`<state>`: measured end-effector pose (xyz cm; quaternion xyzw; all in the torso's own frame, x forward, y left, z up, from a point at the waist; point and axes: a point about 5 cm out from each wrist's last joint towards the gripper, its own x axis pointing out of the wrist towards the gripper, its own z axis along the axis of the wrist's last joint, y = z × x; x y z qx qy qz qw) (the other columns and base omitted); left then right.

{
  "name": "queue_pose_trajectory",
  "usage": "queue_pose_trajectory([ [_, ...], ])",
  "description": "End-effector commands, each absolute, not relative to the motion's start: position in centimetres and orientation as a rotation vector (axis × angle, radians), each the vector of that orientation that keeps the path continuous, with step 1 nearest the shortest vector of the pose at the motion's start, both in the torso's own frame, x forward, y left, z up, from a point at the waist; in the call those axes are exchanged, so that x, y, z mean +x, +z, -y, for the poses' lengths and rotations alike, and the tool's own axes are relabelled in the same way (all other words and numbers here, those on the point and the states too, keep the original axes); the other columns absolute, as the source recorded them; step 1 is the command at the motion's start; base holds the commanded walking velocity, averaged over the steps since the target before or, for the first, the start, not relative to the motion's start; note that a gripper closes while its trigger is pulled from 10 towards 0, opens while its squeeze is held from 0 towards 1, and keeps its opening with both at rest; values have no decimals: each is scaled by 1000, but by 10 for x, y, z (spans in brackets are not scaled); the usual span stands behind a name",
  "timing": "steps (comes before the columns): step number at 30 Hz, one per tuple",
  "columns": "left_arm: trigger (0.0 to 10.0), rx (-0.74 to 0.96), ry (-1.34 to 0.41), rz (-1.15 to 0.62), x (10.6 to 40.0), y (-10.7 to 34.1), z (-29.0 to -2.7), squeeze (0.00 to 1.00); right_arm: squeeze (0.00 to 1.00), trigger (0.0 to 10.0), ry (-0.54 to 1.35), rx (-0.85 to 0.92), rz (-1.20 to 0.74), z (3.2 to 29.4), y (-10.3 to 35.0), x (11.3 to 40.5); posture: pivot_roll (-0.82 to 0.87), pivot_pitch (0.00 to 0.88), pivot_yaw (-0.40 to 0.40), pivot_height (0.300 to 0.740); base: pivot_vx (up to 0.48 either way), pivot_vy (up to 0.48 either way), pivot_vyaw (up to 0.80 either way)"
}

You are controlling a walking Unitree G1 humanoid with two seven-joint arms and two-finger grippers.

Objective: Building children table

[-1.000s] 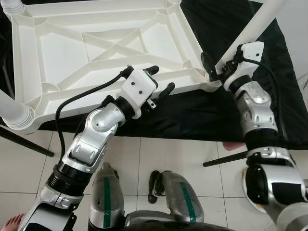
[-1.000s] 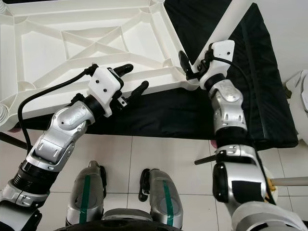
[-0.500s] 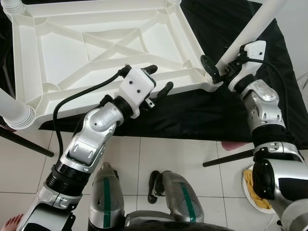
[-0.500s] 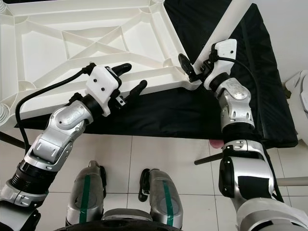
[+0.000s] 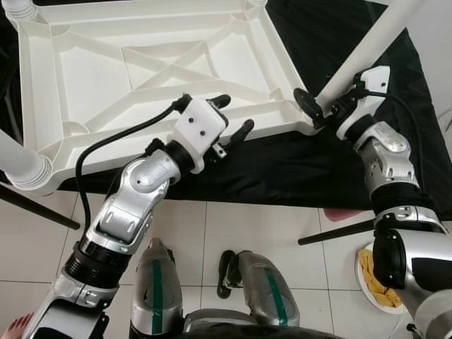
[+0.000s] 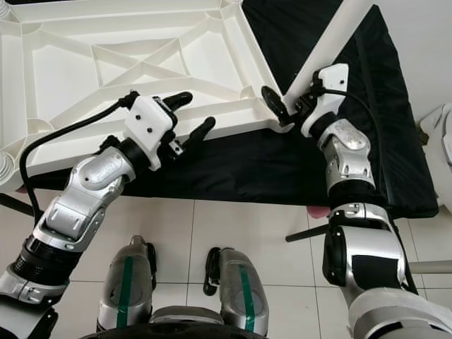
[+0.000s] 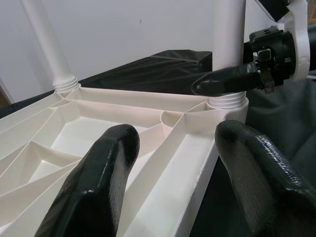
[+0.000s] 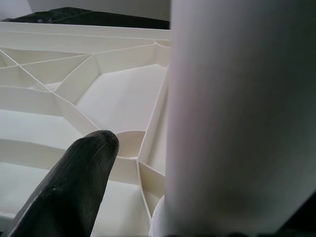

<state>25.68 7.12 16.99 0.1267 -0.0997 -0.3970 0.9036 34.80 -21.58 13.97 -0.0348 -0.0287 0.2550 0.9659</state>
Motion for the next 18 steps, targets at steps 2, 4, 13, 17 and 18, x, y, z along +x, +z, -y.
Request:
queue_pose_trajectory([
  [2,10000,276,-915,180,254,166,-67,0,0,10000,499,-73,61,224,140,347,118,63,-97,740,0,0,0],
  [4,10000,277,-926,169,253,163,-67,0,0,3647,495,-64,58,228,139,346,118,63,-97,740,0,0,0],
  [13,10000,273,-948,159,249,160,-64,0,0,0,503,-41,64,229,138,345,113,68,-91,740,0,0,0],
  [17,10000,269,-958,155,248,160,-63,0,0,0,508,-26,68,228,136,344,110,71,-94,740,0,0,0],
  [18,10000,269,-958,155,248,160,-63,0,0,0,508,-26,68,228,136,344,110,71,-94,740,0,0,0],
])
